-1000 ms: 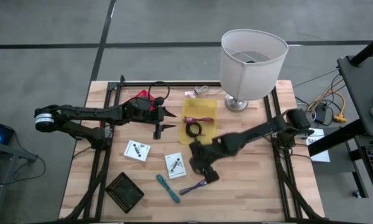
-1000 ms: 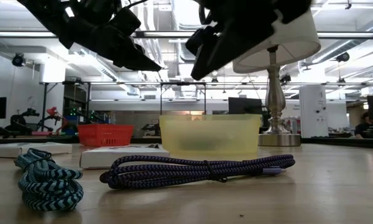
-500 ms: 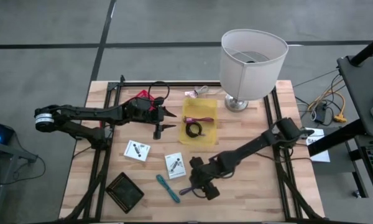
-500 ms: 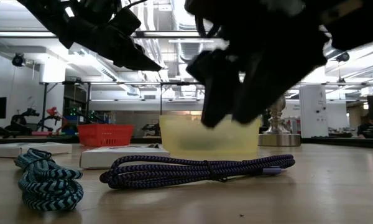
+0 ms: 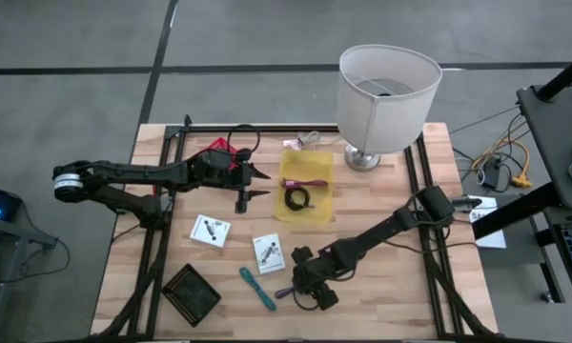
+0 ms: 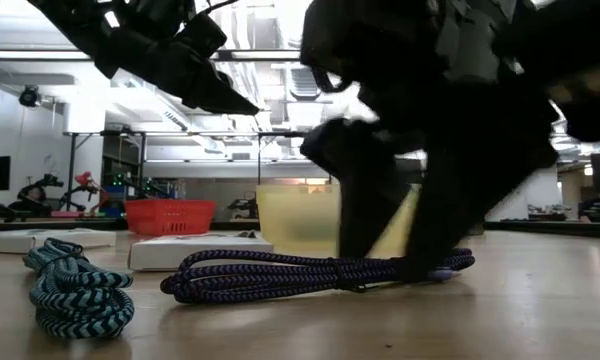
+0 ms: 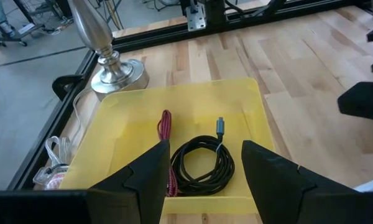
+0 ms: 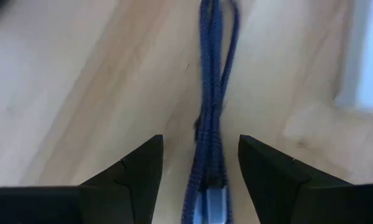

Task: Pick and place items into bin
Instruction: Put the violet charger cable into the yellow bin

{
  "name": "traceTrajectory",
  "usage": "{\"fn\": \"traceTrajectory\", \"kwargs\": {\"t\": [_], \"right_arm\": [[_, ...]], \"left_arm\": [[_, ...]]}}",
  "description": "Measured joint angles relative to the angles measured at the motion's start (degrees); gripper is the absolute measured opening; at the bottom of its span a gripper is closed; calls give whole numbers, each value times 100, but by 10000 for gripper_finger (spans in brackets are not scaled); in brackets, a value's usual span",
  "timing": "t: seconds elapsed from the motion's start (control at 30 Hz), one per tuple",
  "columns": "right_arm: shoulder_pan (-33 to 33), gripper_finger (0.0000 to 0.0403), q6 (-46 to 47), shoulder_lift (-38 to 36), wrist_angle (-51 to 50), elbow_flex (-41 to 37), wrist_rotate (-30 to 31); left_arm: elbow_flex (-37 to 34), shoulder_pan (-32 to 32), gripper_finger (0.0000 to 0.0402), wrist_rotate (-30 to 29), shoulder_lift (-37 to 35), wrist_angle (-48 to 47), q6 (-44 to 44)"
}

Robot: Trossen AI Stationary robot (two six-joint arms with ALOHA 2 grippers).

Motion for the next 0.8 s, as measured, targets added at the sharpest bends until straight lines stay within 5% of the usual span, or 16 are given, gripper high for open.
{"fn": "traceTrajectory", "kwargs": {"t": [0.27,0.57,0.7,0.8], "right_arm": [[-3,152,13,193,-20,25,29],[0,22,-51,59,-238,2,62],[53,17,-282,-186,-735,-30,77],[93,16,-310,-510,-1008,-30,657]], "left_arm": [[0,-1,185,-17,0,16,-2],[0,0,185,-15,0,13,-7],[0,0,185,-16,0,4,-11],[0,-2,185,-15,0,6,-15]]}}
